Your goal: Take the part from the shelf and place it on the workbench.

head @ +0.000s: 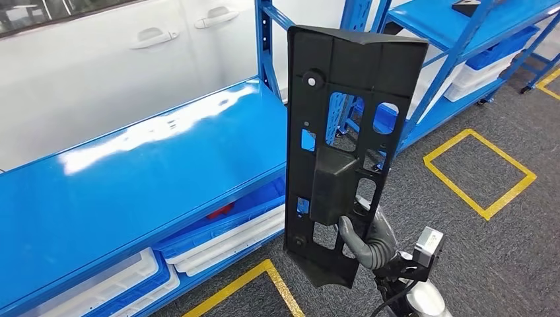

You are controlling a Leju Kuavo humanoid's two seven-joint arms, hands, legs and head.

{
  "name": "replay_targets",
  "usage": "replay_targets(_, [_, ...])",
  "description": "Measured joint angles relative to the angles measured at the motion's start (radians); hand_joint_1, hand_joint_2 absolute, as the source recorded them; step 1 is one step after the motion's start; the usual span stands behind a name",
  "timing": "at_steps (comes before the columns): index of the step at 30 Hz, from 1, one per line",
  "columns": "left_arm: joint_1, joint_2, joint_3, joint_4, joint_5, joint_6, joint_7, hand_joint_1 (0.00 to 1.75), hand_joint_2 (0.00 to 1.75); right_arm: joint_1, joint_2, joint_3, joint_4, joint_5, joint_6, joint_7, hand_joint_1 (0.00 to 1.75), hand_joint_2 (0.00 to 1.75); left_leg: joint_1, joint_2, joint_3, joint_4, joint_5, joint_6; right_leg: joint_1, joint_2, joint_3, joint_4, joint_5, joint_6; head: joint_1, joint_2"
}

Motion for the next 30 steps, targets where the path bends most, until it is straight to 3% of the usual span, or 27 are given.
replay_targets(1, [-0.001, 0.000, -0.001, 0.000, -0.001, 0.001, -0.003, 0.00, 1.75, 0.003, 0.000, -0.002, -0.005, 0.004, -0.001, -0.004, 1.75, 1.75, -0.003, 0.008, 0.002, 0.002, -0.004, -0.006, 0.004, -0.008, 0.008, -0.018, 0.000, -0.007, 0.000, 0.000])
replay_targets(4, [-0.004, 0.000, -0.005, 0.000, -0.001, 0.006, -0.015, 0.00, 1.75, 0.022, 0.000, -0.006, -0.021, 0.020, -0.001, -0.013, 1.75, 1.75, -0.003, 0.028, 0.011, 0.005, -0.015, -0.022, 0.005, 0.024, 0.006, -0.020, -0.001, -0.026, 0.000, 0.000])
replay_targets(6, [-0.007, 0.001, -0.006, 0.000, 0.007, 0.008, -0.028, 0.00, 1.75, 0.028, 0.000, -0.006, -0.032, 0.027, 0.001, -0.014, 1.75, 1.75, 0.002, -0.010, -0.005, 0.055, -0.053, -0.032, 0.001, 0.045, 0.010, -0.025, 0.002, -0.039, 0.000, 0.000])
replay_targets(8, [-0.005, 0.003, -0.006, 0.000, 0.015, 0.009, -0.043, 0.00, 1.75, 0.029, 0.000, -0.006, -0.041, 0.030, 0.004, -0.013, 1.75, 1.75, 0.005, -0.062, -0.060, 0.179, -0.118, -0.037, 0.001, 0.068, 0.010, -0.026, 0.004, -0.048, 0.000, 0.000])
replay_targets(10, [-0.002, 0.005, -0.006, 0.000, 0.021, 0.009, -0.059, 0.00, 1.75, 0.031, 0.000, -0.006, -0.042, 0.032, 0.010, -0.010, 1.75, 1.75, 0.006, -0.076, -0.112, 0.281, -0.147, -0.038, 0.003, 0.095, 0.010, -0.024, 0.003, -0.051, 0.000, 0.000])
replay_targets(11, [-0.001, 0.006, -0.006, 0.000, 0.023, 0.009, -0.068, 0.00, 1.75, 0.030, 0.000, -0.006, -0.042, 0.032, 0.015, -0.008, 1.75, 1.75, 0.006, -0.078, -0.117, 0.283, -0.134, -0.037, 0.004, 0.109, 0.010, -0.022, 0.003, -0.051, 0.000, 0.000])
replay_targets(12, [-0.001, 0.007, -0.005, 0.000, 0.025, 0.010, -0.075, 0.00, 1.75, 0.029, 0.000, -0.006, -0.042, 0.032, 0.021, -0.007, 1.75, 1.75, 0.006, -0.081, -0.105, 0.247, -0.102, -0.034, 0.004, 0.123, 0.010, -0.020, 0.003, -0.051, 0.000, 0.000])
replay_targets(13, [-0.001, 0.008, -0.005, 0.000, 0.025, 0.011, -0.078, 0.00, 1.75, 0.025, 0.000, -0.006, -0.042, 0.032, 0.027, -0.006, 1.75, 1.75, 0.006, -0.092, -0.079, 0.183, -0.061, -0.029, 0.004, 0.138, 0.010, -0.018, 0.002, -0.050, 0.000, 0.000])
replay_targets(15, [-0.003, 0.012, -0.005, 0.000, 0.024, 0.014, -0.075, 0.00, 1.75, 0.018, 0.000, -0.006, -0.041, 0.032, 0.035, -0.005, 1.75, 1.75, 0.007, -0.131, -0.029, 0.062, -0.010, -0.021, 0.005, 0.162, 0.008, -0.012, 0.002, -0.043, 0.000, 0.000])
replay_targets(17, [-0.003, 0.014, -0.005, 0.000, 0.021, 0.016, -0.067, 0.00, 1.75, 0.015, 0.000, -0.008, -0.041, 0.032, 0.037, -0.003, 1.75, 1.75, 0.005, -0.149, -0.014, 0.022, -0.004, -0.017, 0.002, 0.181, 0.002, -0.011, 0.005, -0.031, 0.000, 0.000])
replay_targets(19, [-0.005, 0.014, -0.005, 0.000, 0.018, 0.019, -0.061, 0.00, 1.75, 0.016, 0.001, -0.012, -0.041, 0.031, 0.037, -0.002, 1.75, 1.75, 0.005, -0.131, -0.011, 0.014, 0.003, -0.009, -0.001, 0.191, -0.002, -0.014, 0.008, -0.019, 0.000, 0.000])
replay_targets(21, [-0.009, 0.014, -0.006, 0.000, 0.012, 0.021, -0.049, 0.00, 1.75, 0.018, 0.004, -0.018, -0.041, 0.030, 0.033, -0.002, 1.75, 1.75, 0.010, -0.110, -0.007, 0.002, 0.012, 0.004, 0.001, 0.155, -0.017, 0.015, -0.012, -0.009, 0.000, 0.000])
replay_targets(23, [-0.009, 0.015, -0.007, 0.000, 0.003, 0.022, -0.034, 0.00, 1.75, 0.020, 0.008, -0.022, -0.042, 0.029, 0.023, -0.003, 1.75, 1.75, 0.010, -0.087, -0.006, -0.004, 0.016, 0.012, 0.000, 0.101, -0.065, 0.117, -0.069, -0.002, 0.000, 0.000])
replay_targets(25, [-0.005, 0.018, -0.011, 0.000, -0.006, 0.020, -0.025, 0.00, 1.75, 0.031, 0.010, -0.024, -0.042, 0.029, 0.010, -0.007, 1.75, 1.75, 0.008, -0.063, -0.007, -0.003, 0.015, 0.013, -0.004, 0.082, -0.113, 0.221, -0.108, 0.004, 0.000, 0.000])
replay_targets(26, [-0.004, 0.019, -0.013, 0.000, -0.009, 0.019, -0.022, 0.00, 1.75, 0.039, 0.011, -0.026, -0.042, 0.028, 0.005, -0.009, 1.75, 1.75, 0.008, -0.051, -0.007, -0.003, 0.014, 0.012, -0.006, 0.078, -0.116, 0.230, -0.102, 0.006, 0.000, 0.000])
replay_targets(28, [-0.004, 0.022, -0.017, 0.000, -0.014, 0.019, -0.011, 0.00, 1.75, 0.052, 0.011, -0.030, -0.042, 0.028, 0.000, -0.014, 1.75, 1.75, 0.008, -0.029, -0.006, -0.001, 0.011, 0.008, -0.008, 0.060, -0.069, 0.145, -0.050, 0.006, 0.000, 0.000])
replay_targets(30, [-0.003, 0.025, -0.018, 0.000, -0.018, 0.018, 0.003, 0.00, 1.75, 0.056, 0.011, -0.031, -0.042, 0.028, -0.001, -0.018, 1.75, 1.75, 0.004, -0.009, -0.003, 0.001, 0.005, -0.001, -0.002, 0.015, -0.007, 0.026, -0.012, -0.002, 0.000, 0.000])
